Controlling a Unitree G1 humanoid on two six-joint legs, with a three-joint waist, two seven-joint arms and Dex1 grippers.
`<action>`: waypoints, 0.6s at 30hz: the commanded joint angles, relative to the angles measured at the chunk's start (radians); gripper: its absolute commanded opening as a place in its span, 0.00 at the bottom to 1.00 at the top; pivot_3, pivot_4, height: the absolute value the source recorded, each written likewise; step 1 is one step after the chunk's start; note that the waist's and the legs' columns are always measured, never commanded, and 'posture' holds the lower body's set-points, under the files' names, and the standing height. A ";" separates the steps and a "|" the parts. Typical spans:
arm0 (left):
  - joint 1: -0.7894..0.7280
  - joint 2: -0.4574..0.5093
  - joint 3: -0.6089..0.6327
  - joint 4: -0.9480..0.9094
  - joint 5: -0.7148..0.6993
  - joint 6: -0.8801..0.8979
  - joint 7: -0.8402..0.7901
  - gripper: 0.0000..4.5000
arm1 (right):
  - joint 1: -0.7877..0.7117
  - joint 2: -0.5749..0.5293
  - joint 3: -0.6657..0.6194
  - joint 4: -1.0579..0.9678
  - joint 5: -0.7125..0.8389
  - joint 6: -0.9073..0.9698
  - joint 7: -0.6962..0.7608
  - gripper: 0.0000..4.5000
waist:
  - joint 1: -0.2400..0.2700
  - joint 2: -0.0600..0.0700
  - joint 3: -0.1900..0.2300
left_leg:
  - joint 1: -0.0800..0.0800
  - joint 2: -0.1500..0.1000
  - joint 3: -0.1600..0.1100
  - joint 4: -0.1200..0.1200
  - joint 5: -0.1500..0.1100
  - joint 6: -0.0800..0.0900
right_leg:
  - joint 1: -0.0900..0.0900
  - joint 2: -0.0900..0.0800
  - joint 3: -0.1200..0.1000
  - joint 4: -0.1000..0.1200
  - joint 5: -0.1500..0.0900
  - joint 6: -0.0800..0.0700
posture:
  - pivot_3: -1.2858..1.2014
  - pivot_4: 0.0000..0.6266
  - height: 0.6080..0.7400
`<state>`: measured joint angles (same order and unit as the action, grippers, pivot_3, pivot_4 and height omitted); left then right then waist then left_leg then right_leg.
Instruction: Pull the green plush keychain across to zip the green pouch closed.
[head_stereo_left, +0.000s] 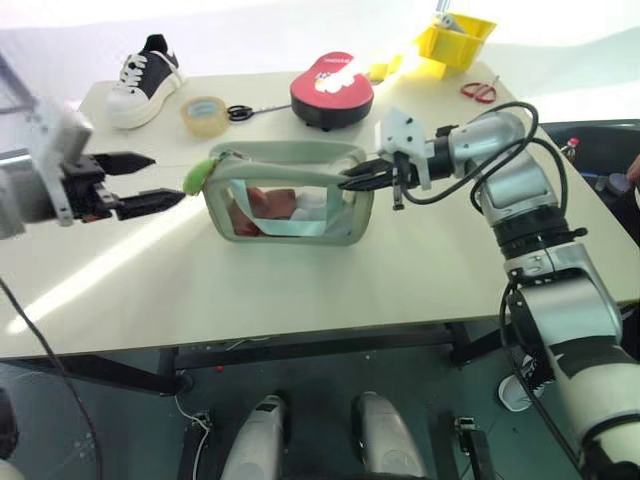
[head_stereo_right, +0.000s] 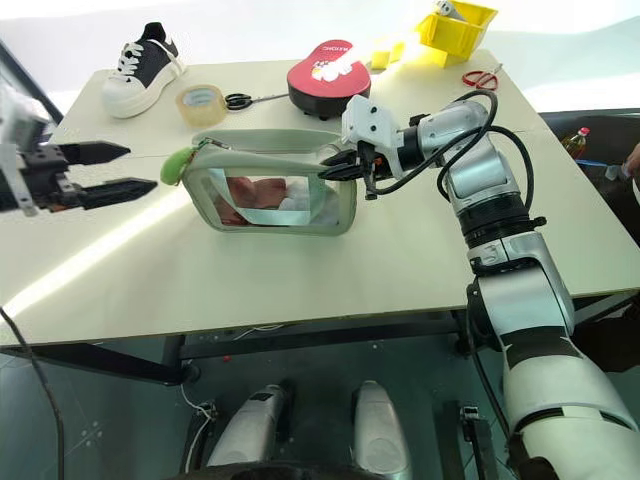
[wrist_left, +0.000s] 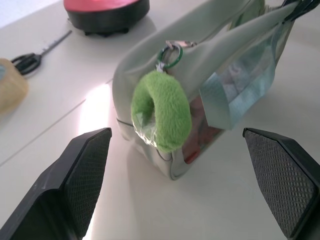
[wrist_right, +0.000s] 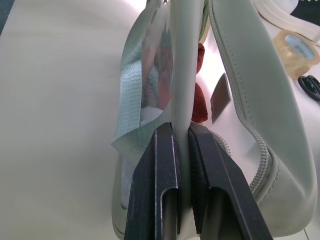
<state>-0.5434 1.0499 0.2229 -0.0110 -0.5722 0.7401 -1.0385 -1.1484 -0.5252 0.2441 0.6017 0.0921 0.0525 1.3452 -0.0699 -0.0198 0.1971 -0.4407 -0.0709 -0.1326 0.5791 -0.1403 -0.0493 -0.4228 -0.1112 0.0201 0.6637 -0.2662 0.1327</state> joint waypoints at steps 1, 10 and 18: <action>-0.019 -0.030 -0.024 0.018 0.066 -0.080 0.042 1.00 | -0.019 0.009 -0.024 -0.016 -0.001 0.004 -0.017 0.01 | 0.000 0.000 0.000 | 0.000 0.000 0.000 0.000 0.000 0.000 | 0.000 0.000 0.000 0.000 0.000 0.000 | 0.52 0.24 1.00; -0.119 -0.139 -0.087 0.159 0.174 -0.194 0.104 0.94 | -0.016 0.010 -0.029 -0.032 -0.001 0.019 -0.036 0.00 | 0.000 0.000 0.000 | 0.000 0.000 0.000 0.000 0.000 0.000 | 0.000 0.000 0.000 0.000 0.000 0.000 | 0.52 0.24 1.00; -0.193 -0.138 -0.060 0.151 0.115 -0.140 0.033 0.12 | -0.010 0.005 -0.028 -0.050 0.000 0.032 -0.037 0.00 | 0.001 0.000 0.000 | 0.000 0.000 0.000 0.000 0.000 0.000 | 0.000 0.000 0.000 0.000 0.000 0.000 | 0.52 0.24 1.00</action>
<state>-0.7045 0.8935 0.1328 0.1784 -0.4258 0.5843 -0.9834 -1.1477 -0.5204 0.2390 0.5830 0.0891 0.0831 1.3119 -0.0689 -0.0200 0.1969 -0.4408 -0.0710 -0.1329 0.5795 -0.1402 -0.0494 -0.4227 -0.1107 0.0201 0.6641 -0.2661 0.1327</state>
